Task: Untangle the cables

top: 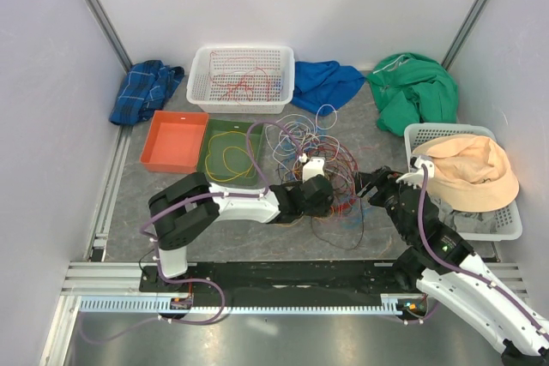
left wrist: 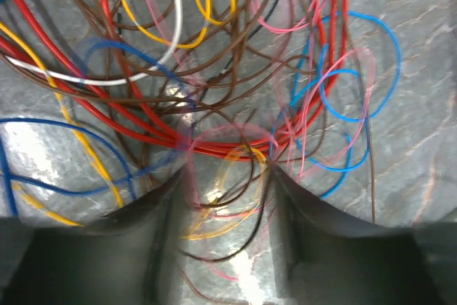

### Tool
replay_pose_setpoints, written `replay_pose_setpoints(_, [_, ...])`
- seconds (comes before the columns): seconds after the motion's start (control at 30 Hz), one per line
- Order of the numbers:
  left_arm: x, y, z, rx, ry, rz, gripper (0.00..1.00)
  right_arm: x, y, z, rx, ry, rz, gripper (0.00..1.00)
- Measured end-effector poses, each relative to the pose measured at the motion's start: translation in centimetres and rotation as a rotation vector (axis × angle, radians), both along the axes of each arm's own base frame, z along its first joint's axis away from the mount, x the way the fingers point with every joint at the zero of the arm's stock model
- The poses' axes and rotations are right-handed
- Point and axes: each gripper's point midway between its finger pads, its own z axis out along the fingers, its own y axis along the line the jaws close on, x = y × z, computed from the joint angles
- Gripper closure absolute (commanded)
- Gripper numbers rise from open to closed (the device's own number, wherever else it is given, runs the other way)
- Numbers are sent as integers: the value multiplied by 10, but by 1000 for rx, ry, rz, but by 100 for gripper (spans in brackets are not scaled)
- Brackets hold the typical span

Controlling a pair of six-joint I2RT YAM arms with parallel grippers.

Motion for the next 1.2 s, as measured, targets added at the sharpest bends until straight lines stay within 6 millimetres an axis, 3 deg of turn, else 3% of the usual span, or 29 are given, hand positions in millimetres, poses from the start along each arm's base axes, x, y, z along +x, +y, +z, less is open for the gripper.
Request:
replay_pose_setpoints(0.03, [1, 0, -1, -2, 5, 7, 94, 0, 0, -1, 0, 1, 0, 22])
replay_pose_setpoints(0.07, [1, 1, -1, 0, 7, 10, 98, 0, 0, -1, -2, 3, 0, 22])
replay_pose_setpoints(0.2, [3, 5, 0, 23, -2, 2, 98, 0, 0, -4, -12, 10, 0, 22])
replay_pose_setpoints(0.3, [3, 14, 17, 44, -31, -14, 98, -1, -3, -6, -27, 14, -3, 22])
replay_pose_setpoints(0.4, [5, 20, 71, -14, -114, -42, 98, -2, -7, -5, -42, 8, -14, 21])
replay_pose_setpoints(0.6, [0, 33, 221, -253, -334, -122, 98, -3, -10, 6, -42, -22, -15, 21])
replay_pose_setpoints(0.7, [-5, 35, 262, -316, -398, -173, 98, -3, -3, 12, -32, -42, 20, 22])
replay_pose_setpoints(0.77, [-9, 36, 269, -322, -414, -202, 98, -5, 4, 20, -11, -69, 63, 23])
replay_pose_setpoints(1.03, [-17, 39, 255, -264, -397, -264, 98, -16, 36, 80, 84, -225, 250, 24])
replay_pose_setpoints(1.2, [-20, 37, 254, -263, -391, -285, 98, -17, 46, 92, 92, -259, 299, 25])
